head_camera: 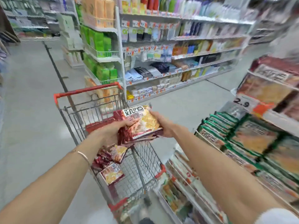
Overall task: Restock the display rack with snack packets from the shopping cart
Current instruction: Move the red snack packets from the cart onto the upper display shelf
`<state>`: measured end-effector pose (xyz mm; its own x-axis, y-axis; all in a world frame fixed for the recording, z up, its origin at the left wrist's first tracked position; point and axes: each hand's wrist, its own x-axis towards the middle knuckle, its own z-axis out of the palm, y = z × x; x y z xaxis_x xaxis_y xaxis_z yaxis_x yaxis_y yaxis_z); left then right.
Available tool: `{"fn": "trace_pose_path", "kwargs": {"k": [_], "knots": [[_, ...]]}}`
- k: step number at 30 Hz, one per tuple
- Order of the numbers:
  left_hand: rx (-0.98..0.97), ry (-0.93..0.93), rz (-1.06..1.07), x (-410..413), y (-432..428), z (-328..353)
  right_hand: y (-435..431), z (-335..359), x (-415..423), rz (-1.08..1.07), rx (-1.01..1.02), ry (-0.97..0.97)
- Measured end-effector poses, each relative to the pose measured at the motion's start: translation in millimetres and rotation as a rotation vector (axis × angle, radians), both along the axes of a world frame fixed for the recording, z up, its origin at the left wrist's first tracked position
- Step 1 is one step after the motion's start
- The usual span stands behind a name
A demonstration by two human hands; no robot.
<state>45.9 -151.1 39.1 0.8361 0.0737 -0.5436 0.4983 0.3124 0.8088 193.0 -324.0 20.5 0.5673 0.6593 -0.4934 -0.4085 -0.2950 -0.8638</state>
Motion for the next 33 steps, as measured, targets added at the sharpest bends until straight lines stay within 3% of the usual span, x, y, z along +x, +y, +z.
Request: {"fn": "trace_pose_path", "kwargs": {"k": [3,8,18,22,25,28,33], "knots": [[0.090,-0.087,-0.085,26.3,-57.8,36.3,-67.8,38.2,-13.0,-0.213,0.033,-0.109],[0.149,-0.412,-0.154,73.4,-178.6,102.0,-210.5,123.4,-37.7,-0.519,0.092,-0.324],[0.207,-0.822,-0.527,98.5,-505.3,236.5,-519.5,261.6,-137.9,-0.849,0.110,-0.692],[0.285,-0.940,-0.617,102.1,-612.2,259.2,-620.2,274.2,-140.2,-0.947,0.185,-0.706],[0.477,-0.963,-0.627,118.2,-661.8,257.7,-674.8,272.0,-134.6,-0.955,0.129,-0.685],[0.730,-0.929,-0.625,126.7,-682.6,244.7,-712.2,247.7,-113.8,-0.902,-0.033,-0.681],[0.835,-0.926,-0.622,146.1,-679.3,230.8,-731.1,217.1,-79.4,-0.770,-0.304,-0.921]]}}
